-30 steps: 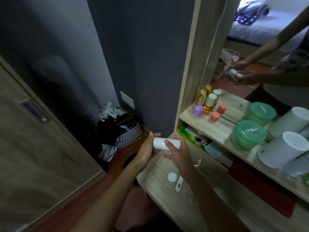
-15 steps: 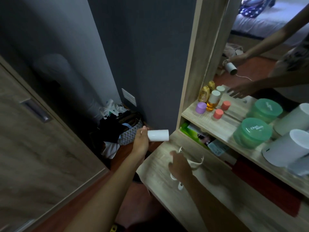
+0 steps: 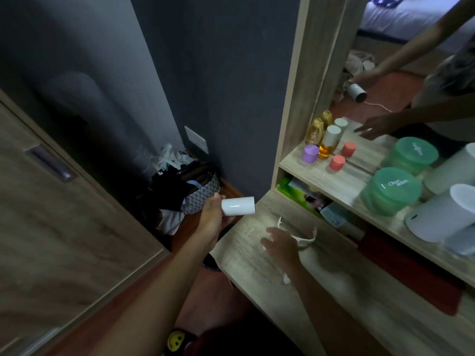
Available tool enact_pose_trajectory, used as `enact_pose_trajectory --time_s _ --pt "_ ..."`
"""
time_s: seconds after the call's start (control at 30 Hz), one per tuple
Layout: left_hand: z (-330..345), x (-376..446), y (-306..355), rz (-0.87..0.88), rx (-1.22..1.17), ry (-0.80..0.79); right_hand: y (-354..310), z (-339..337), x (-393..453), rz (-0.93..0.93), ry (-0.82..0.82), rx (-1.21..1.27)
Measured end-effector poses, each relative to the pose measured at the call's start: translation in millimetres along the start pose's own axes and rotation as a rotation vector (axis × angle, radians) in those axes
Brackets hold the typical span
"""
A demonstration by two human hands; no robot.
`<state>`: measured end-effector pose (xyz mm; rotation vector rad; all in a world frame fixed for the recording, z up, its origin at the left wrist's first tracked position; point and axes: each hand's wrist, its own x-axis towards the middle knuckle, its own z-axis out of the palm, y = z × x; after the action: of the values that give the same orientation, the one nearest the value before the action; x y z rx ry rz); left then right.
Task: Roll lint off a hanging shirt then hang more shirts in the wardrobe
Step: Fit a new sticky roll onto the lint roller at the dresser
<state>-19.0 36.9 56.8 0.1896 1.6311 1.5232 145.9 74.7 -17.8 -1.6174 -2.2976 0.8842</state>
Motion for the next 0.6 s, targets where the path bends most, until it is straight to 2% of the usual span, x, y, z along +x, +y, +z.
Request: enact_pose_trajectory --time_s 0.03,0.1,0.13,0.17,0.23,0.37,0.6 --pt "0.0 0.5 -1.3 -0.004 0.001 0.001 -4.9 -9.4 7.1 0.038 0.067 0.146" --pt "0.8 0.9 -4.6 -0.021 -0.009 0.000 -16.6 -26.7 13.7 0.047 -0.046 0.342" --pt "1.8 1.1 -6.5 -0.033 -0.014 -0.009 -26.0 -35.2 13.8 0.140 -0.087 0.561" --pt "2.9 1.1 -8.9 -0.043 -0.014 -0.020 -31.5 -39.9 13.3 0.187 0.000 0.744" --pt "6.0 0.6 -13.1 -0.057 -0.010 -0.042 -38.0 -45.0 12.4 0.233 0.141 0.938" --pt "13.3 -3.6 -16.7 -0.077 -0.030 -0.052 -54.3 -45.3 2.8 0.196 0.372 0.977" --pt "21.2 -7.1 -18.0 -0.149 -0.127 -0.023 -61.4 -29.8 -10.6 0.155 0.481 0.914"
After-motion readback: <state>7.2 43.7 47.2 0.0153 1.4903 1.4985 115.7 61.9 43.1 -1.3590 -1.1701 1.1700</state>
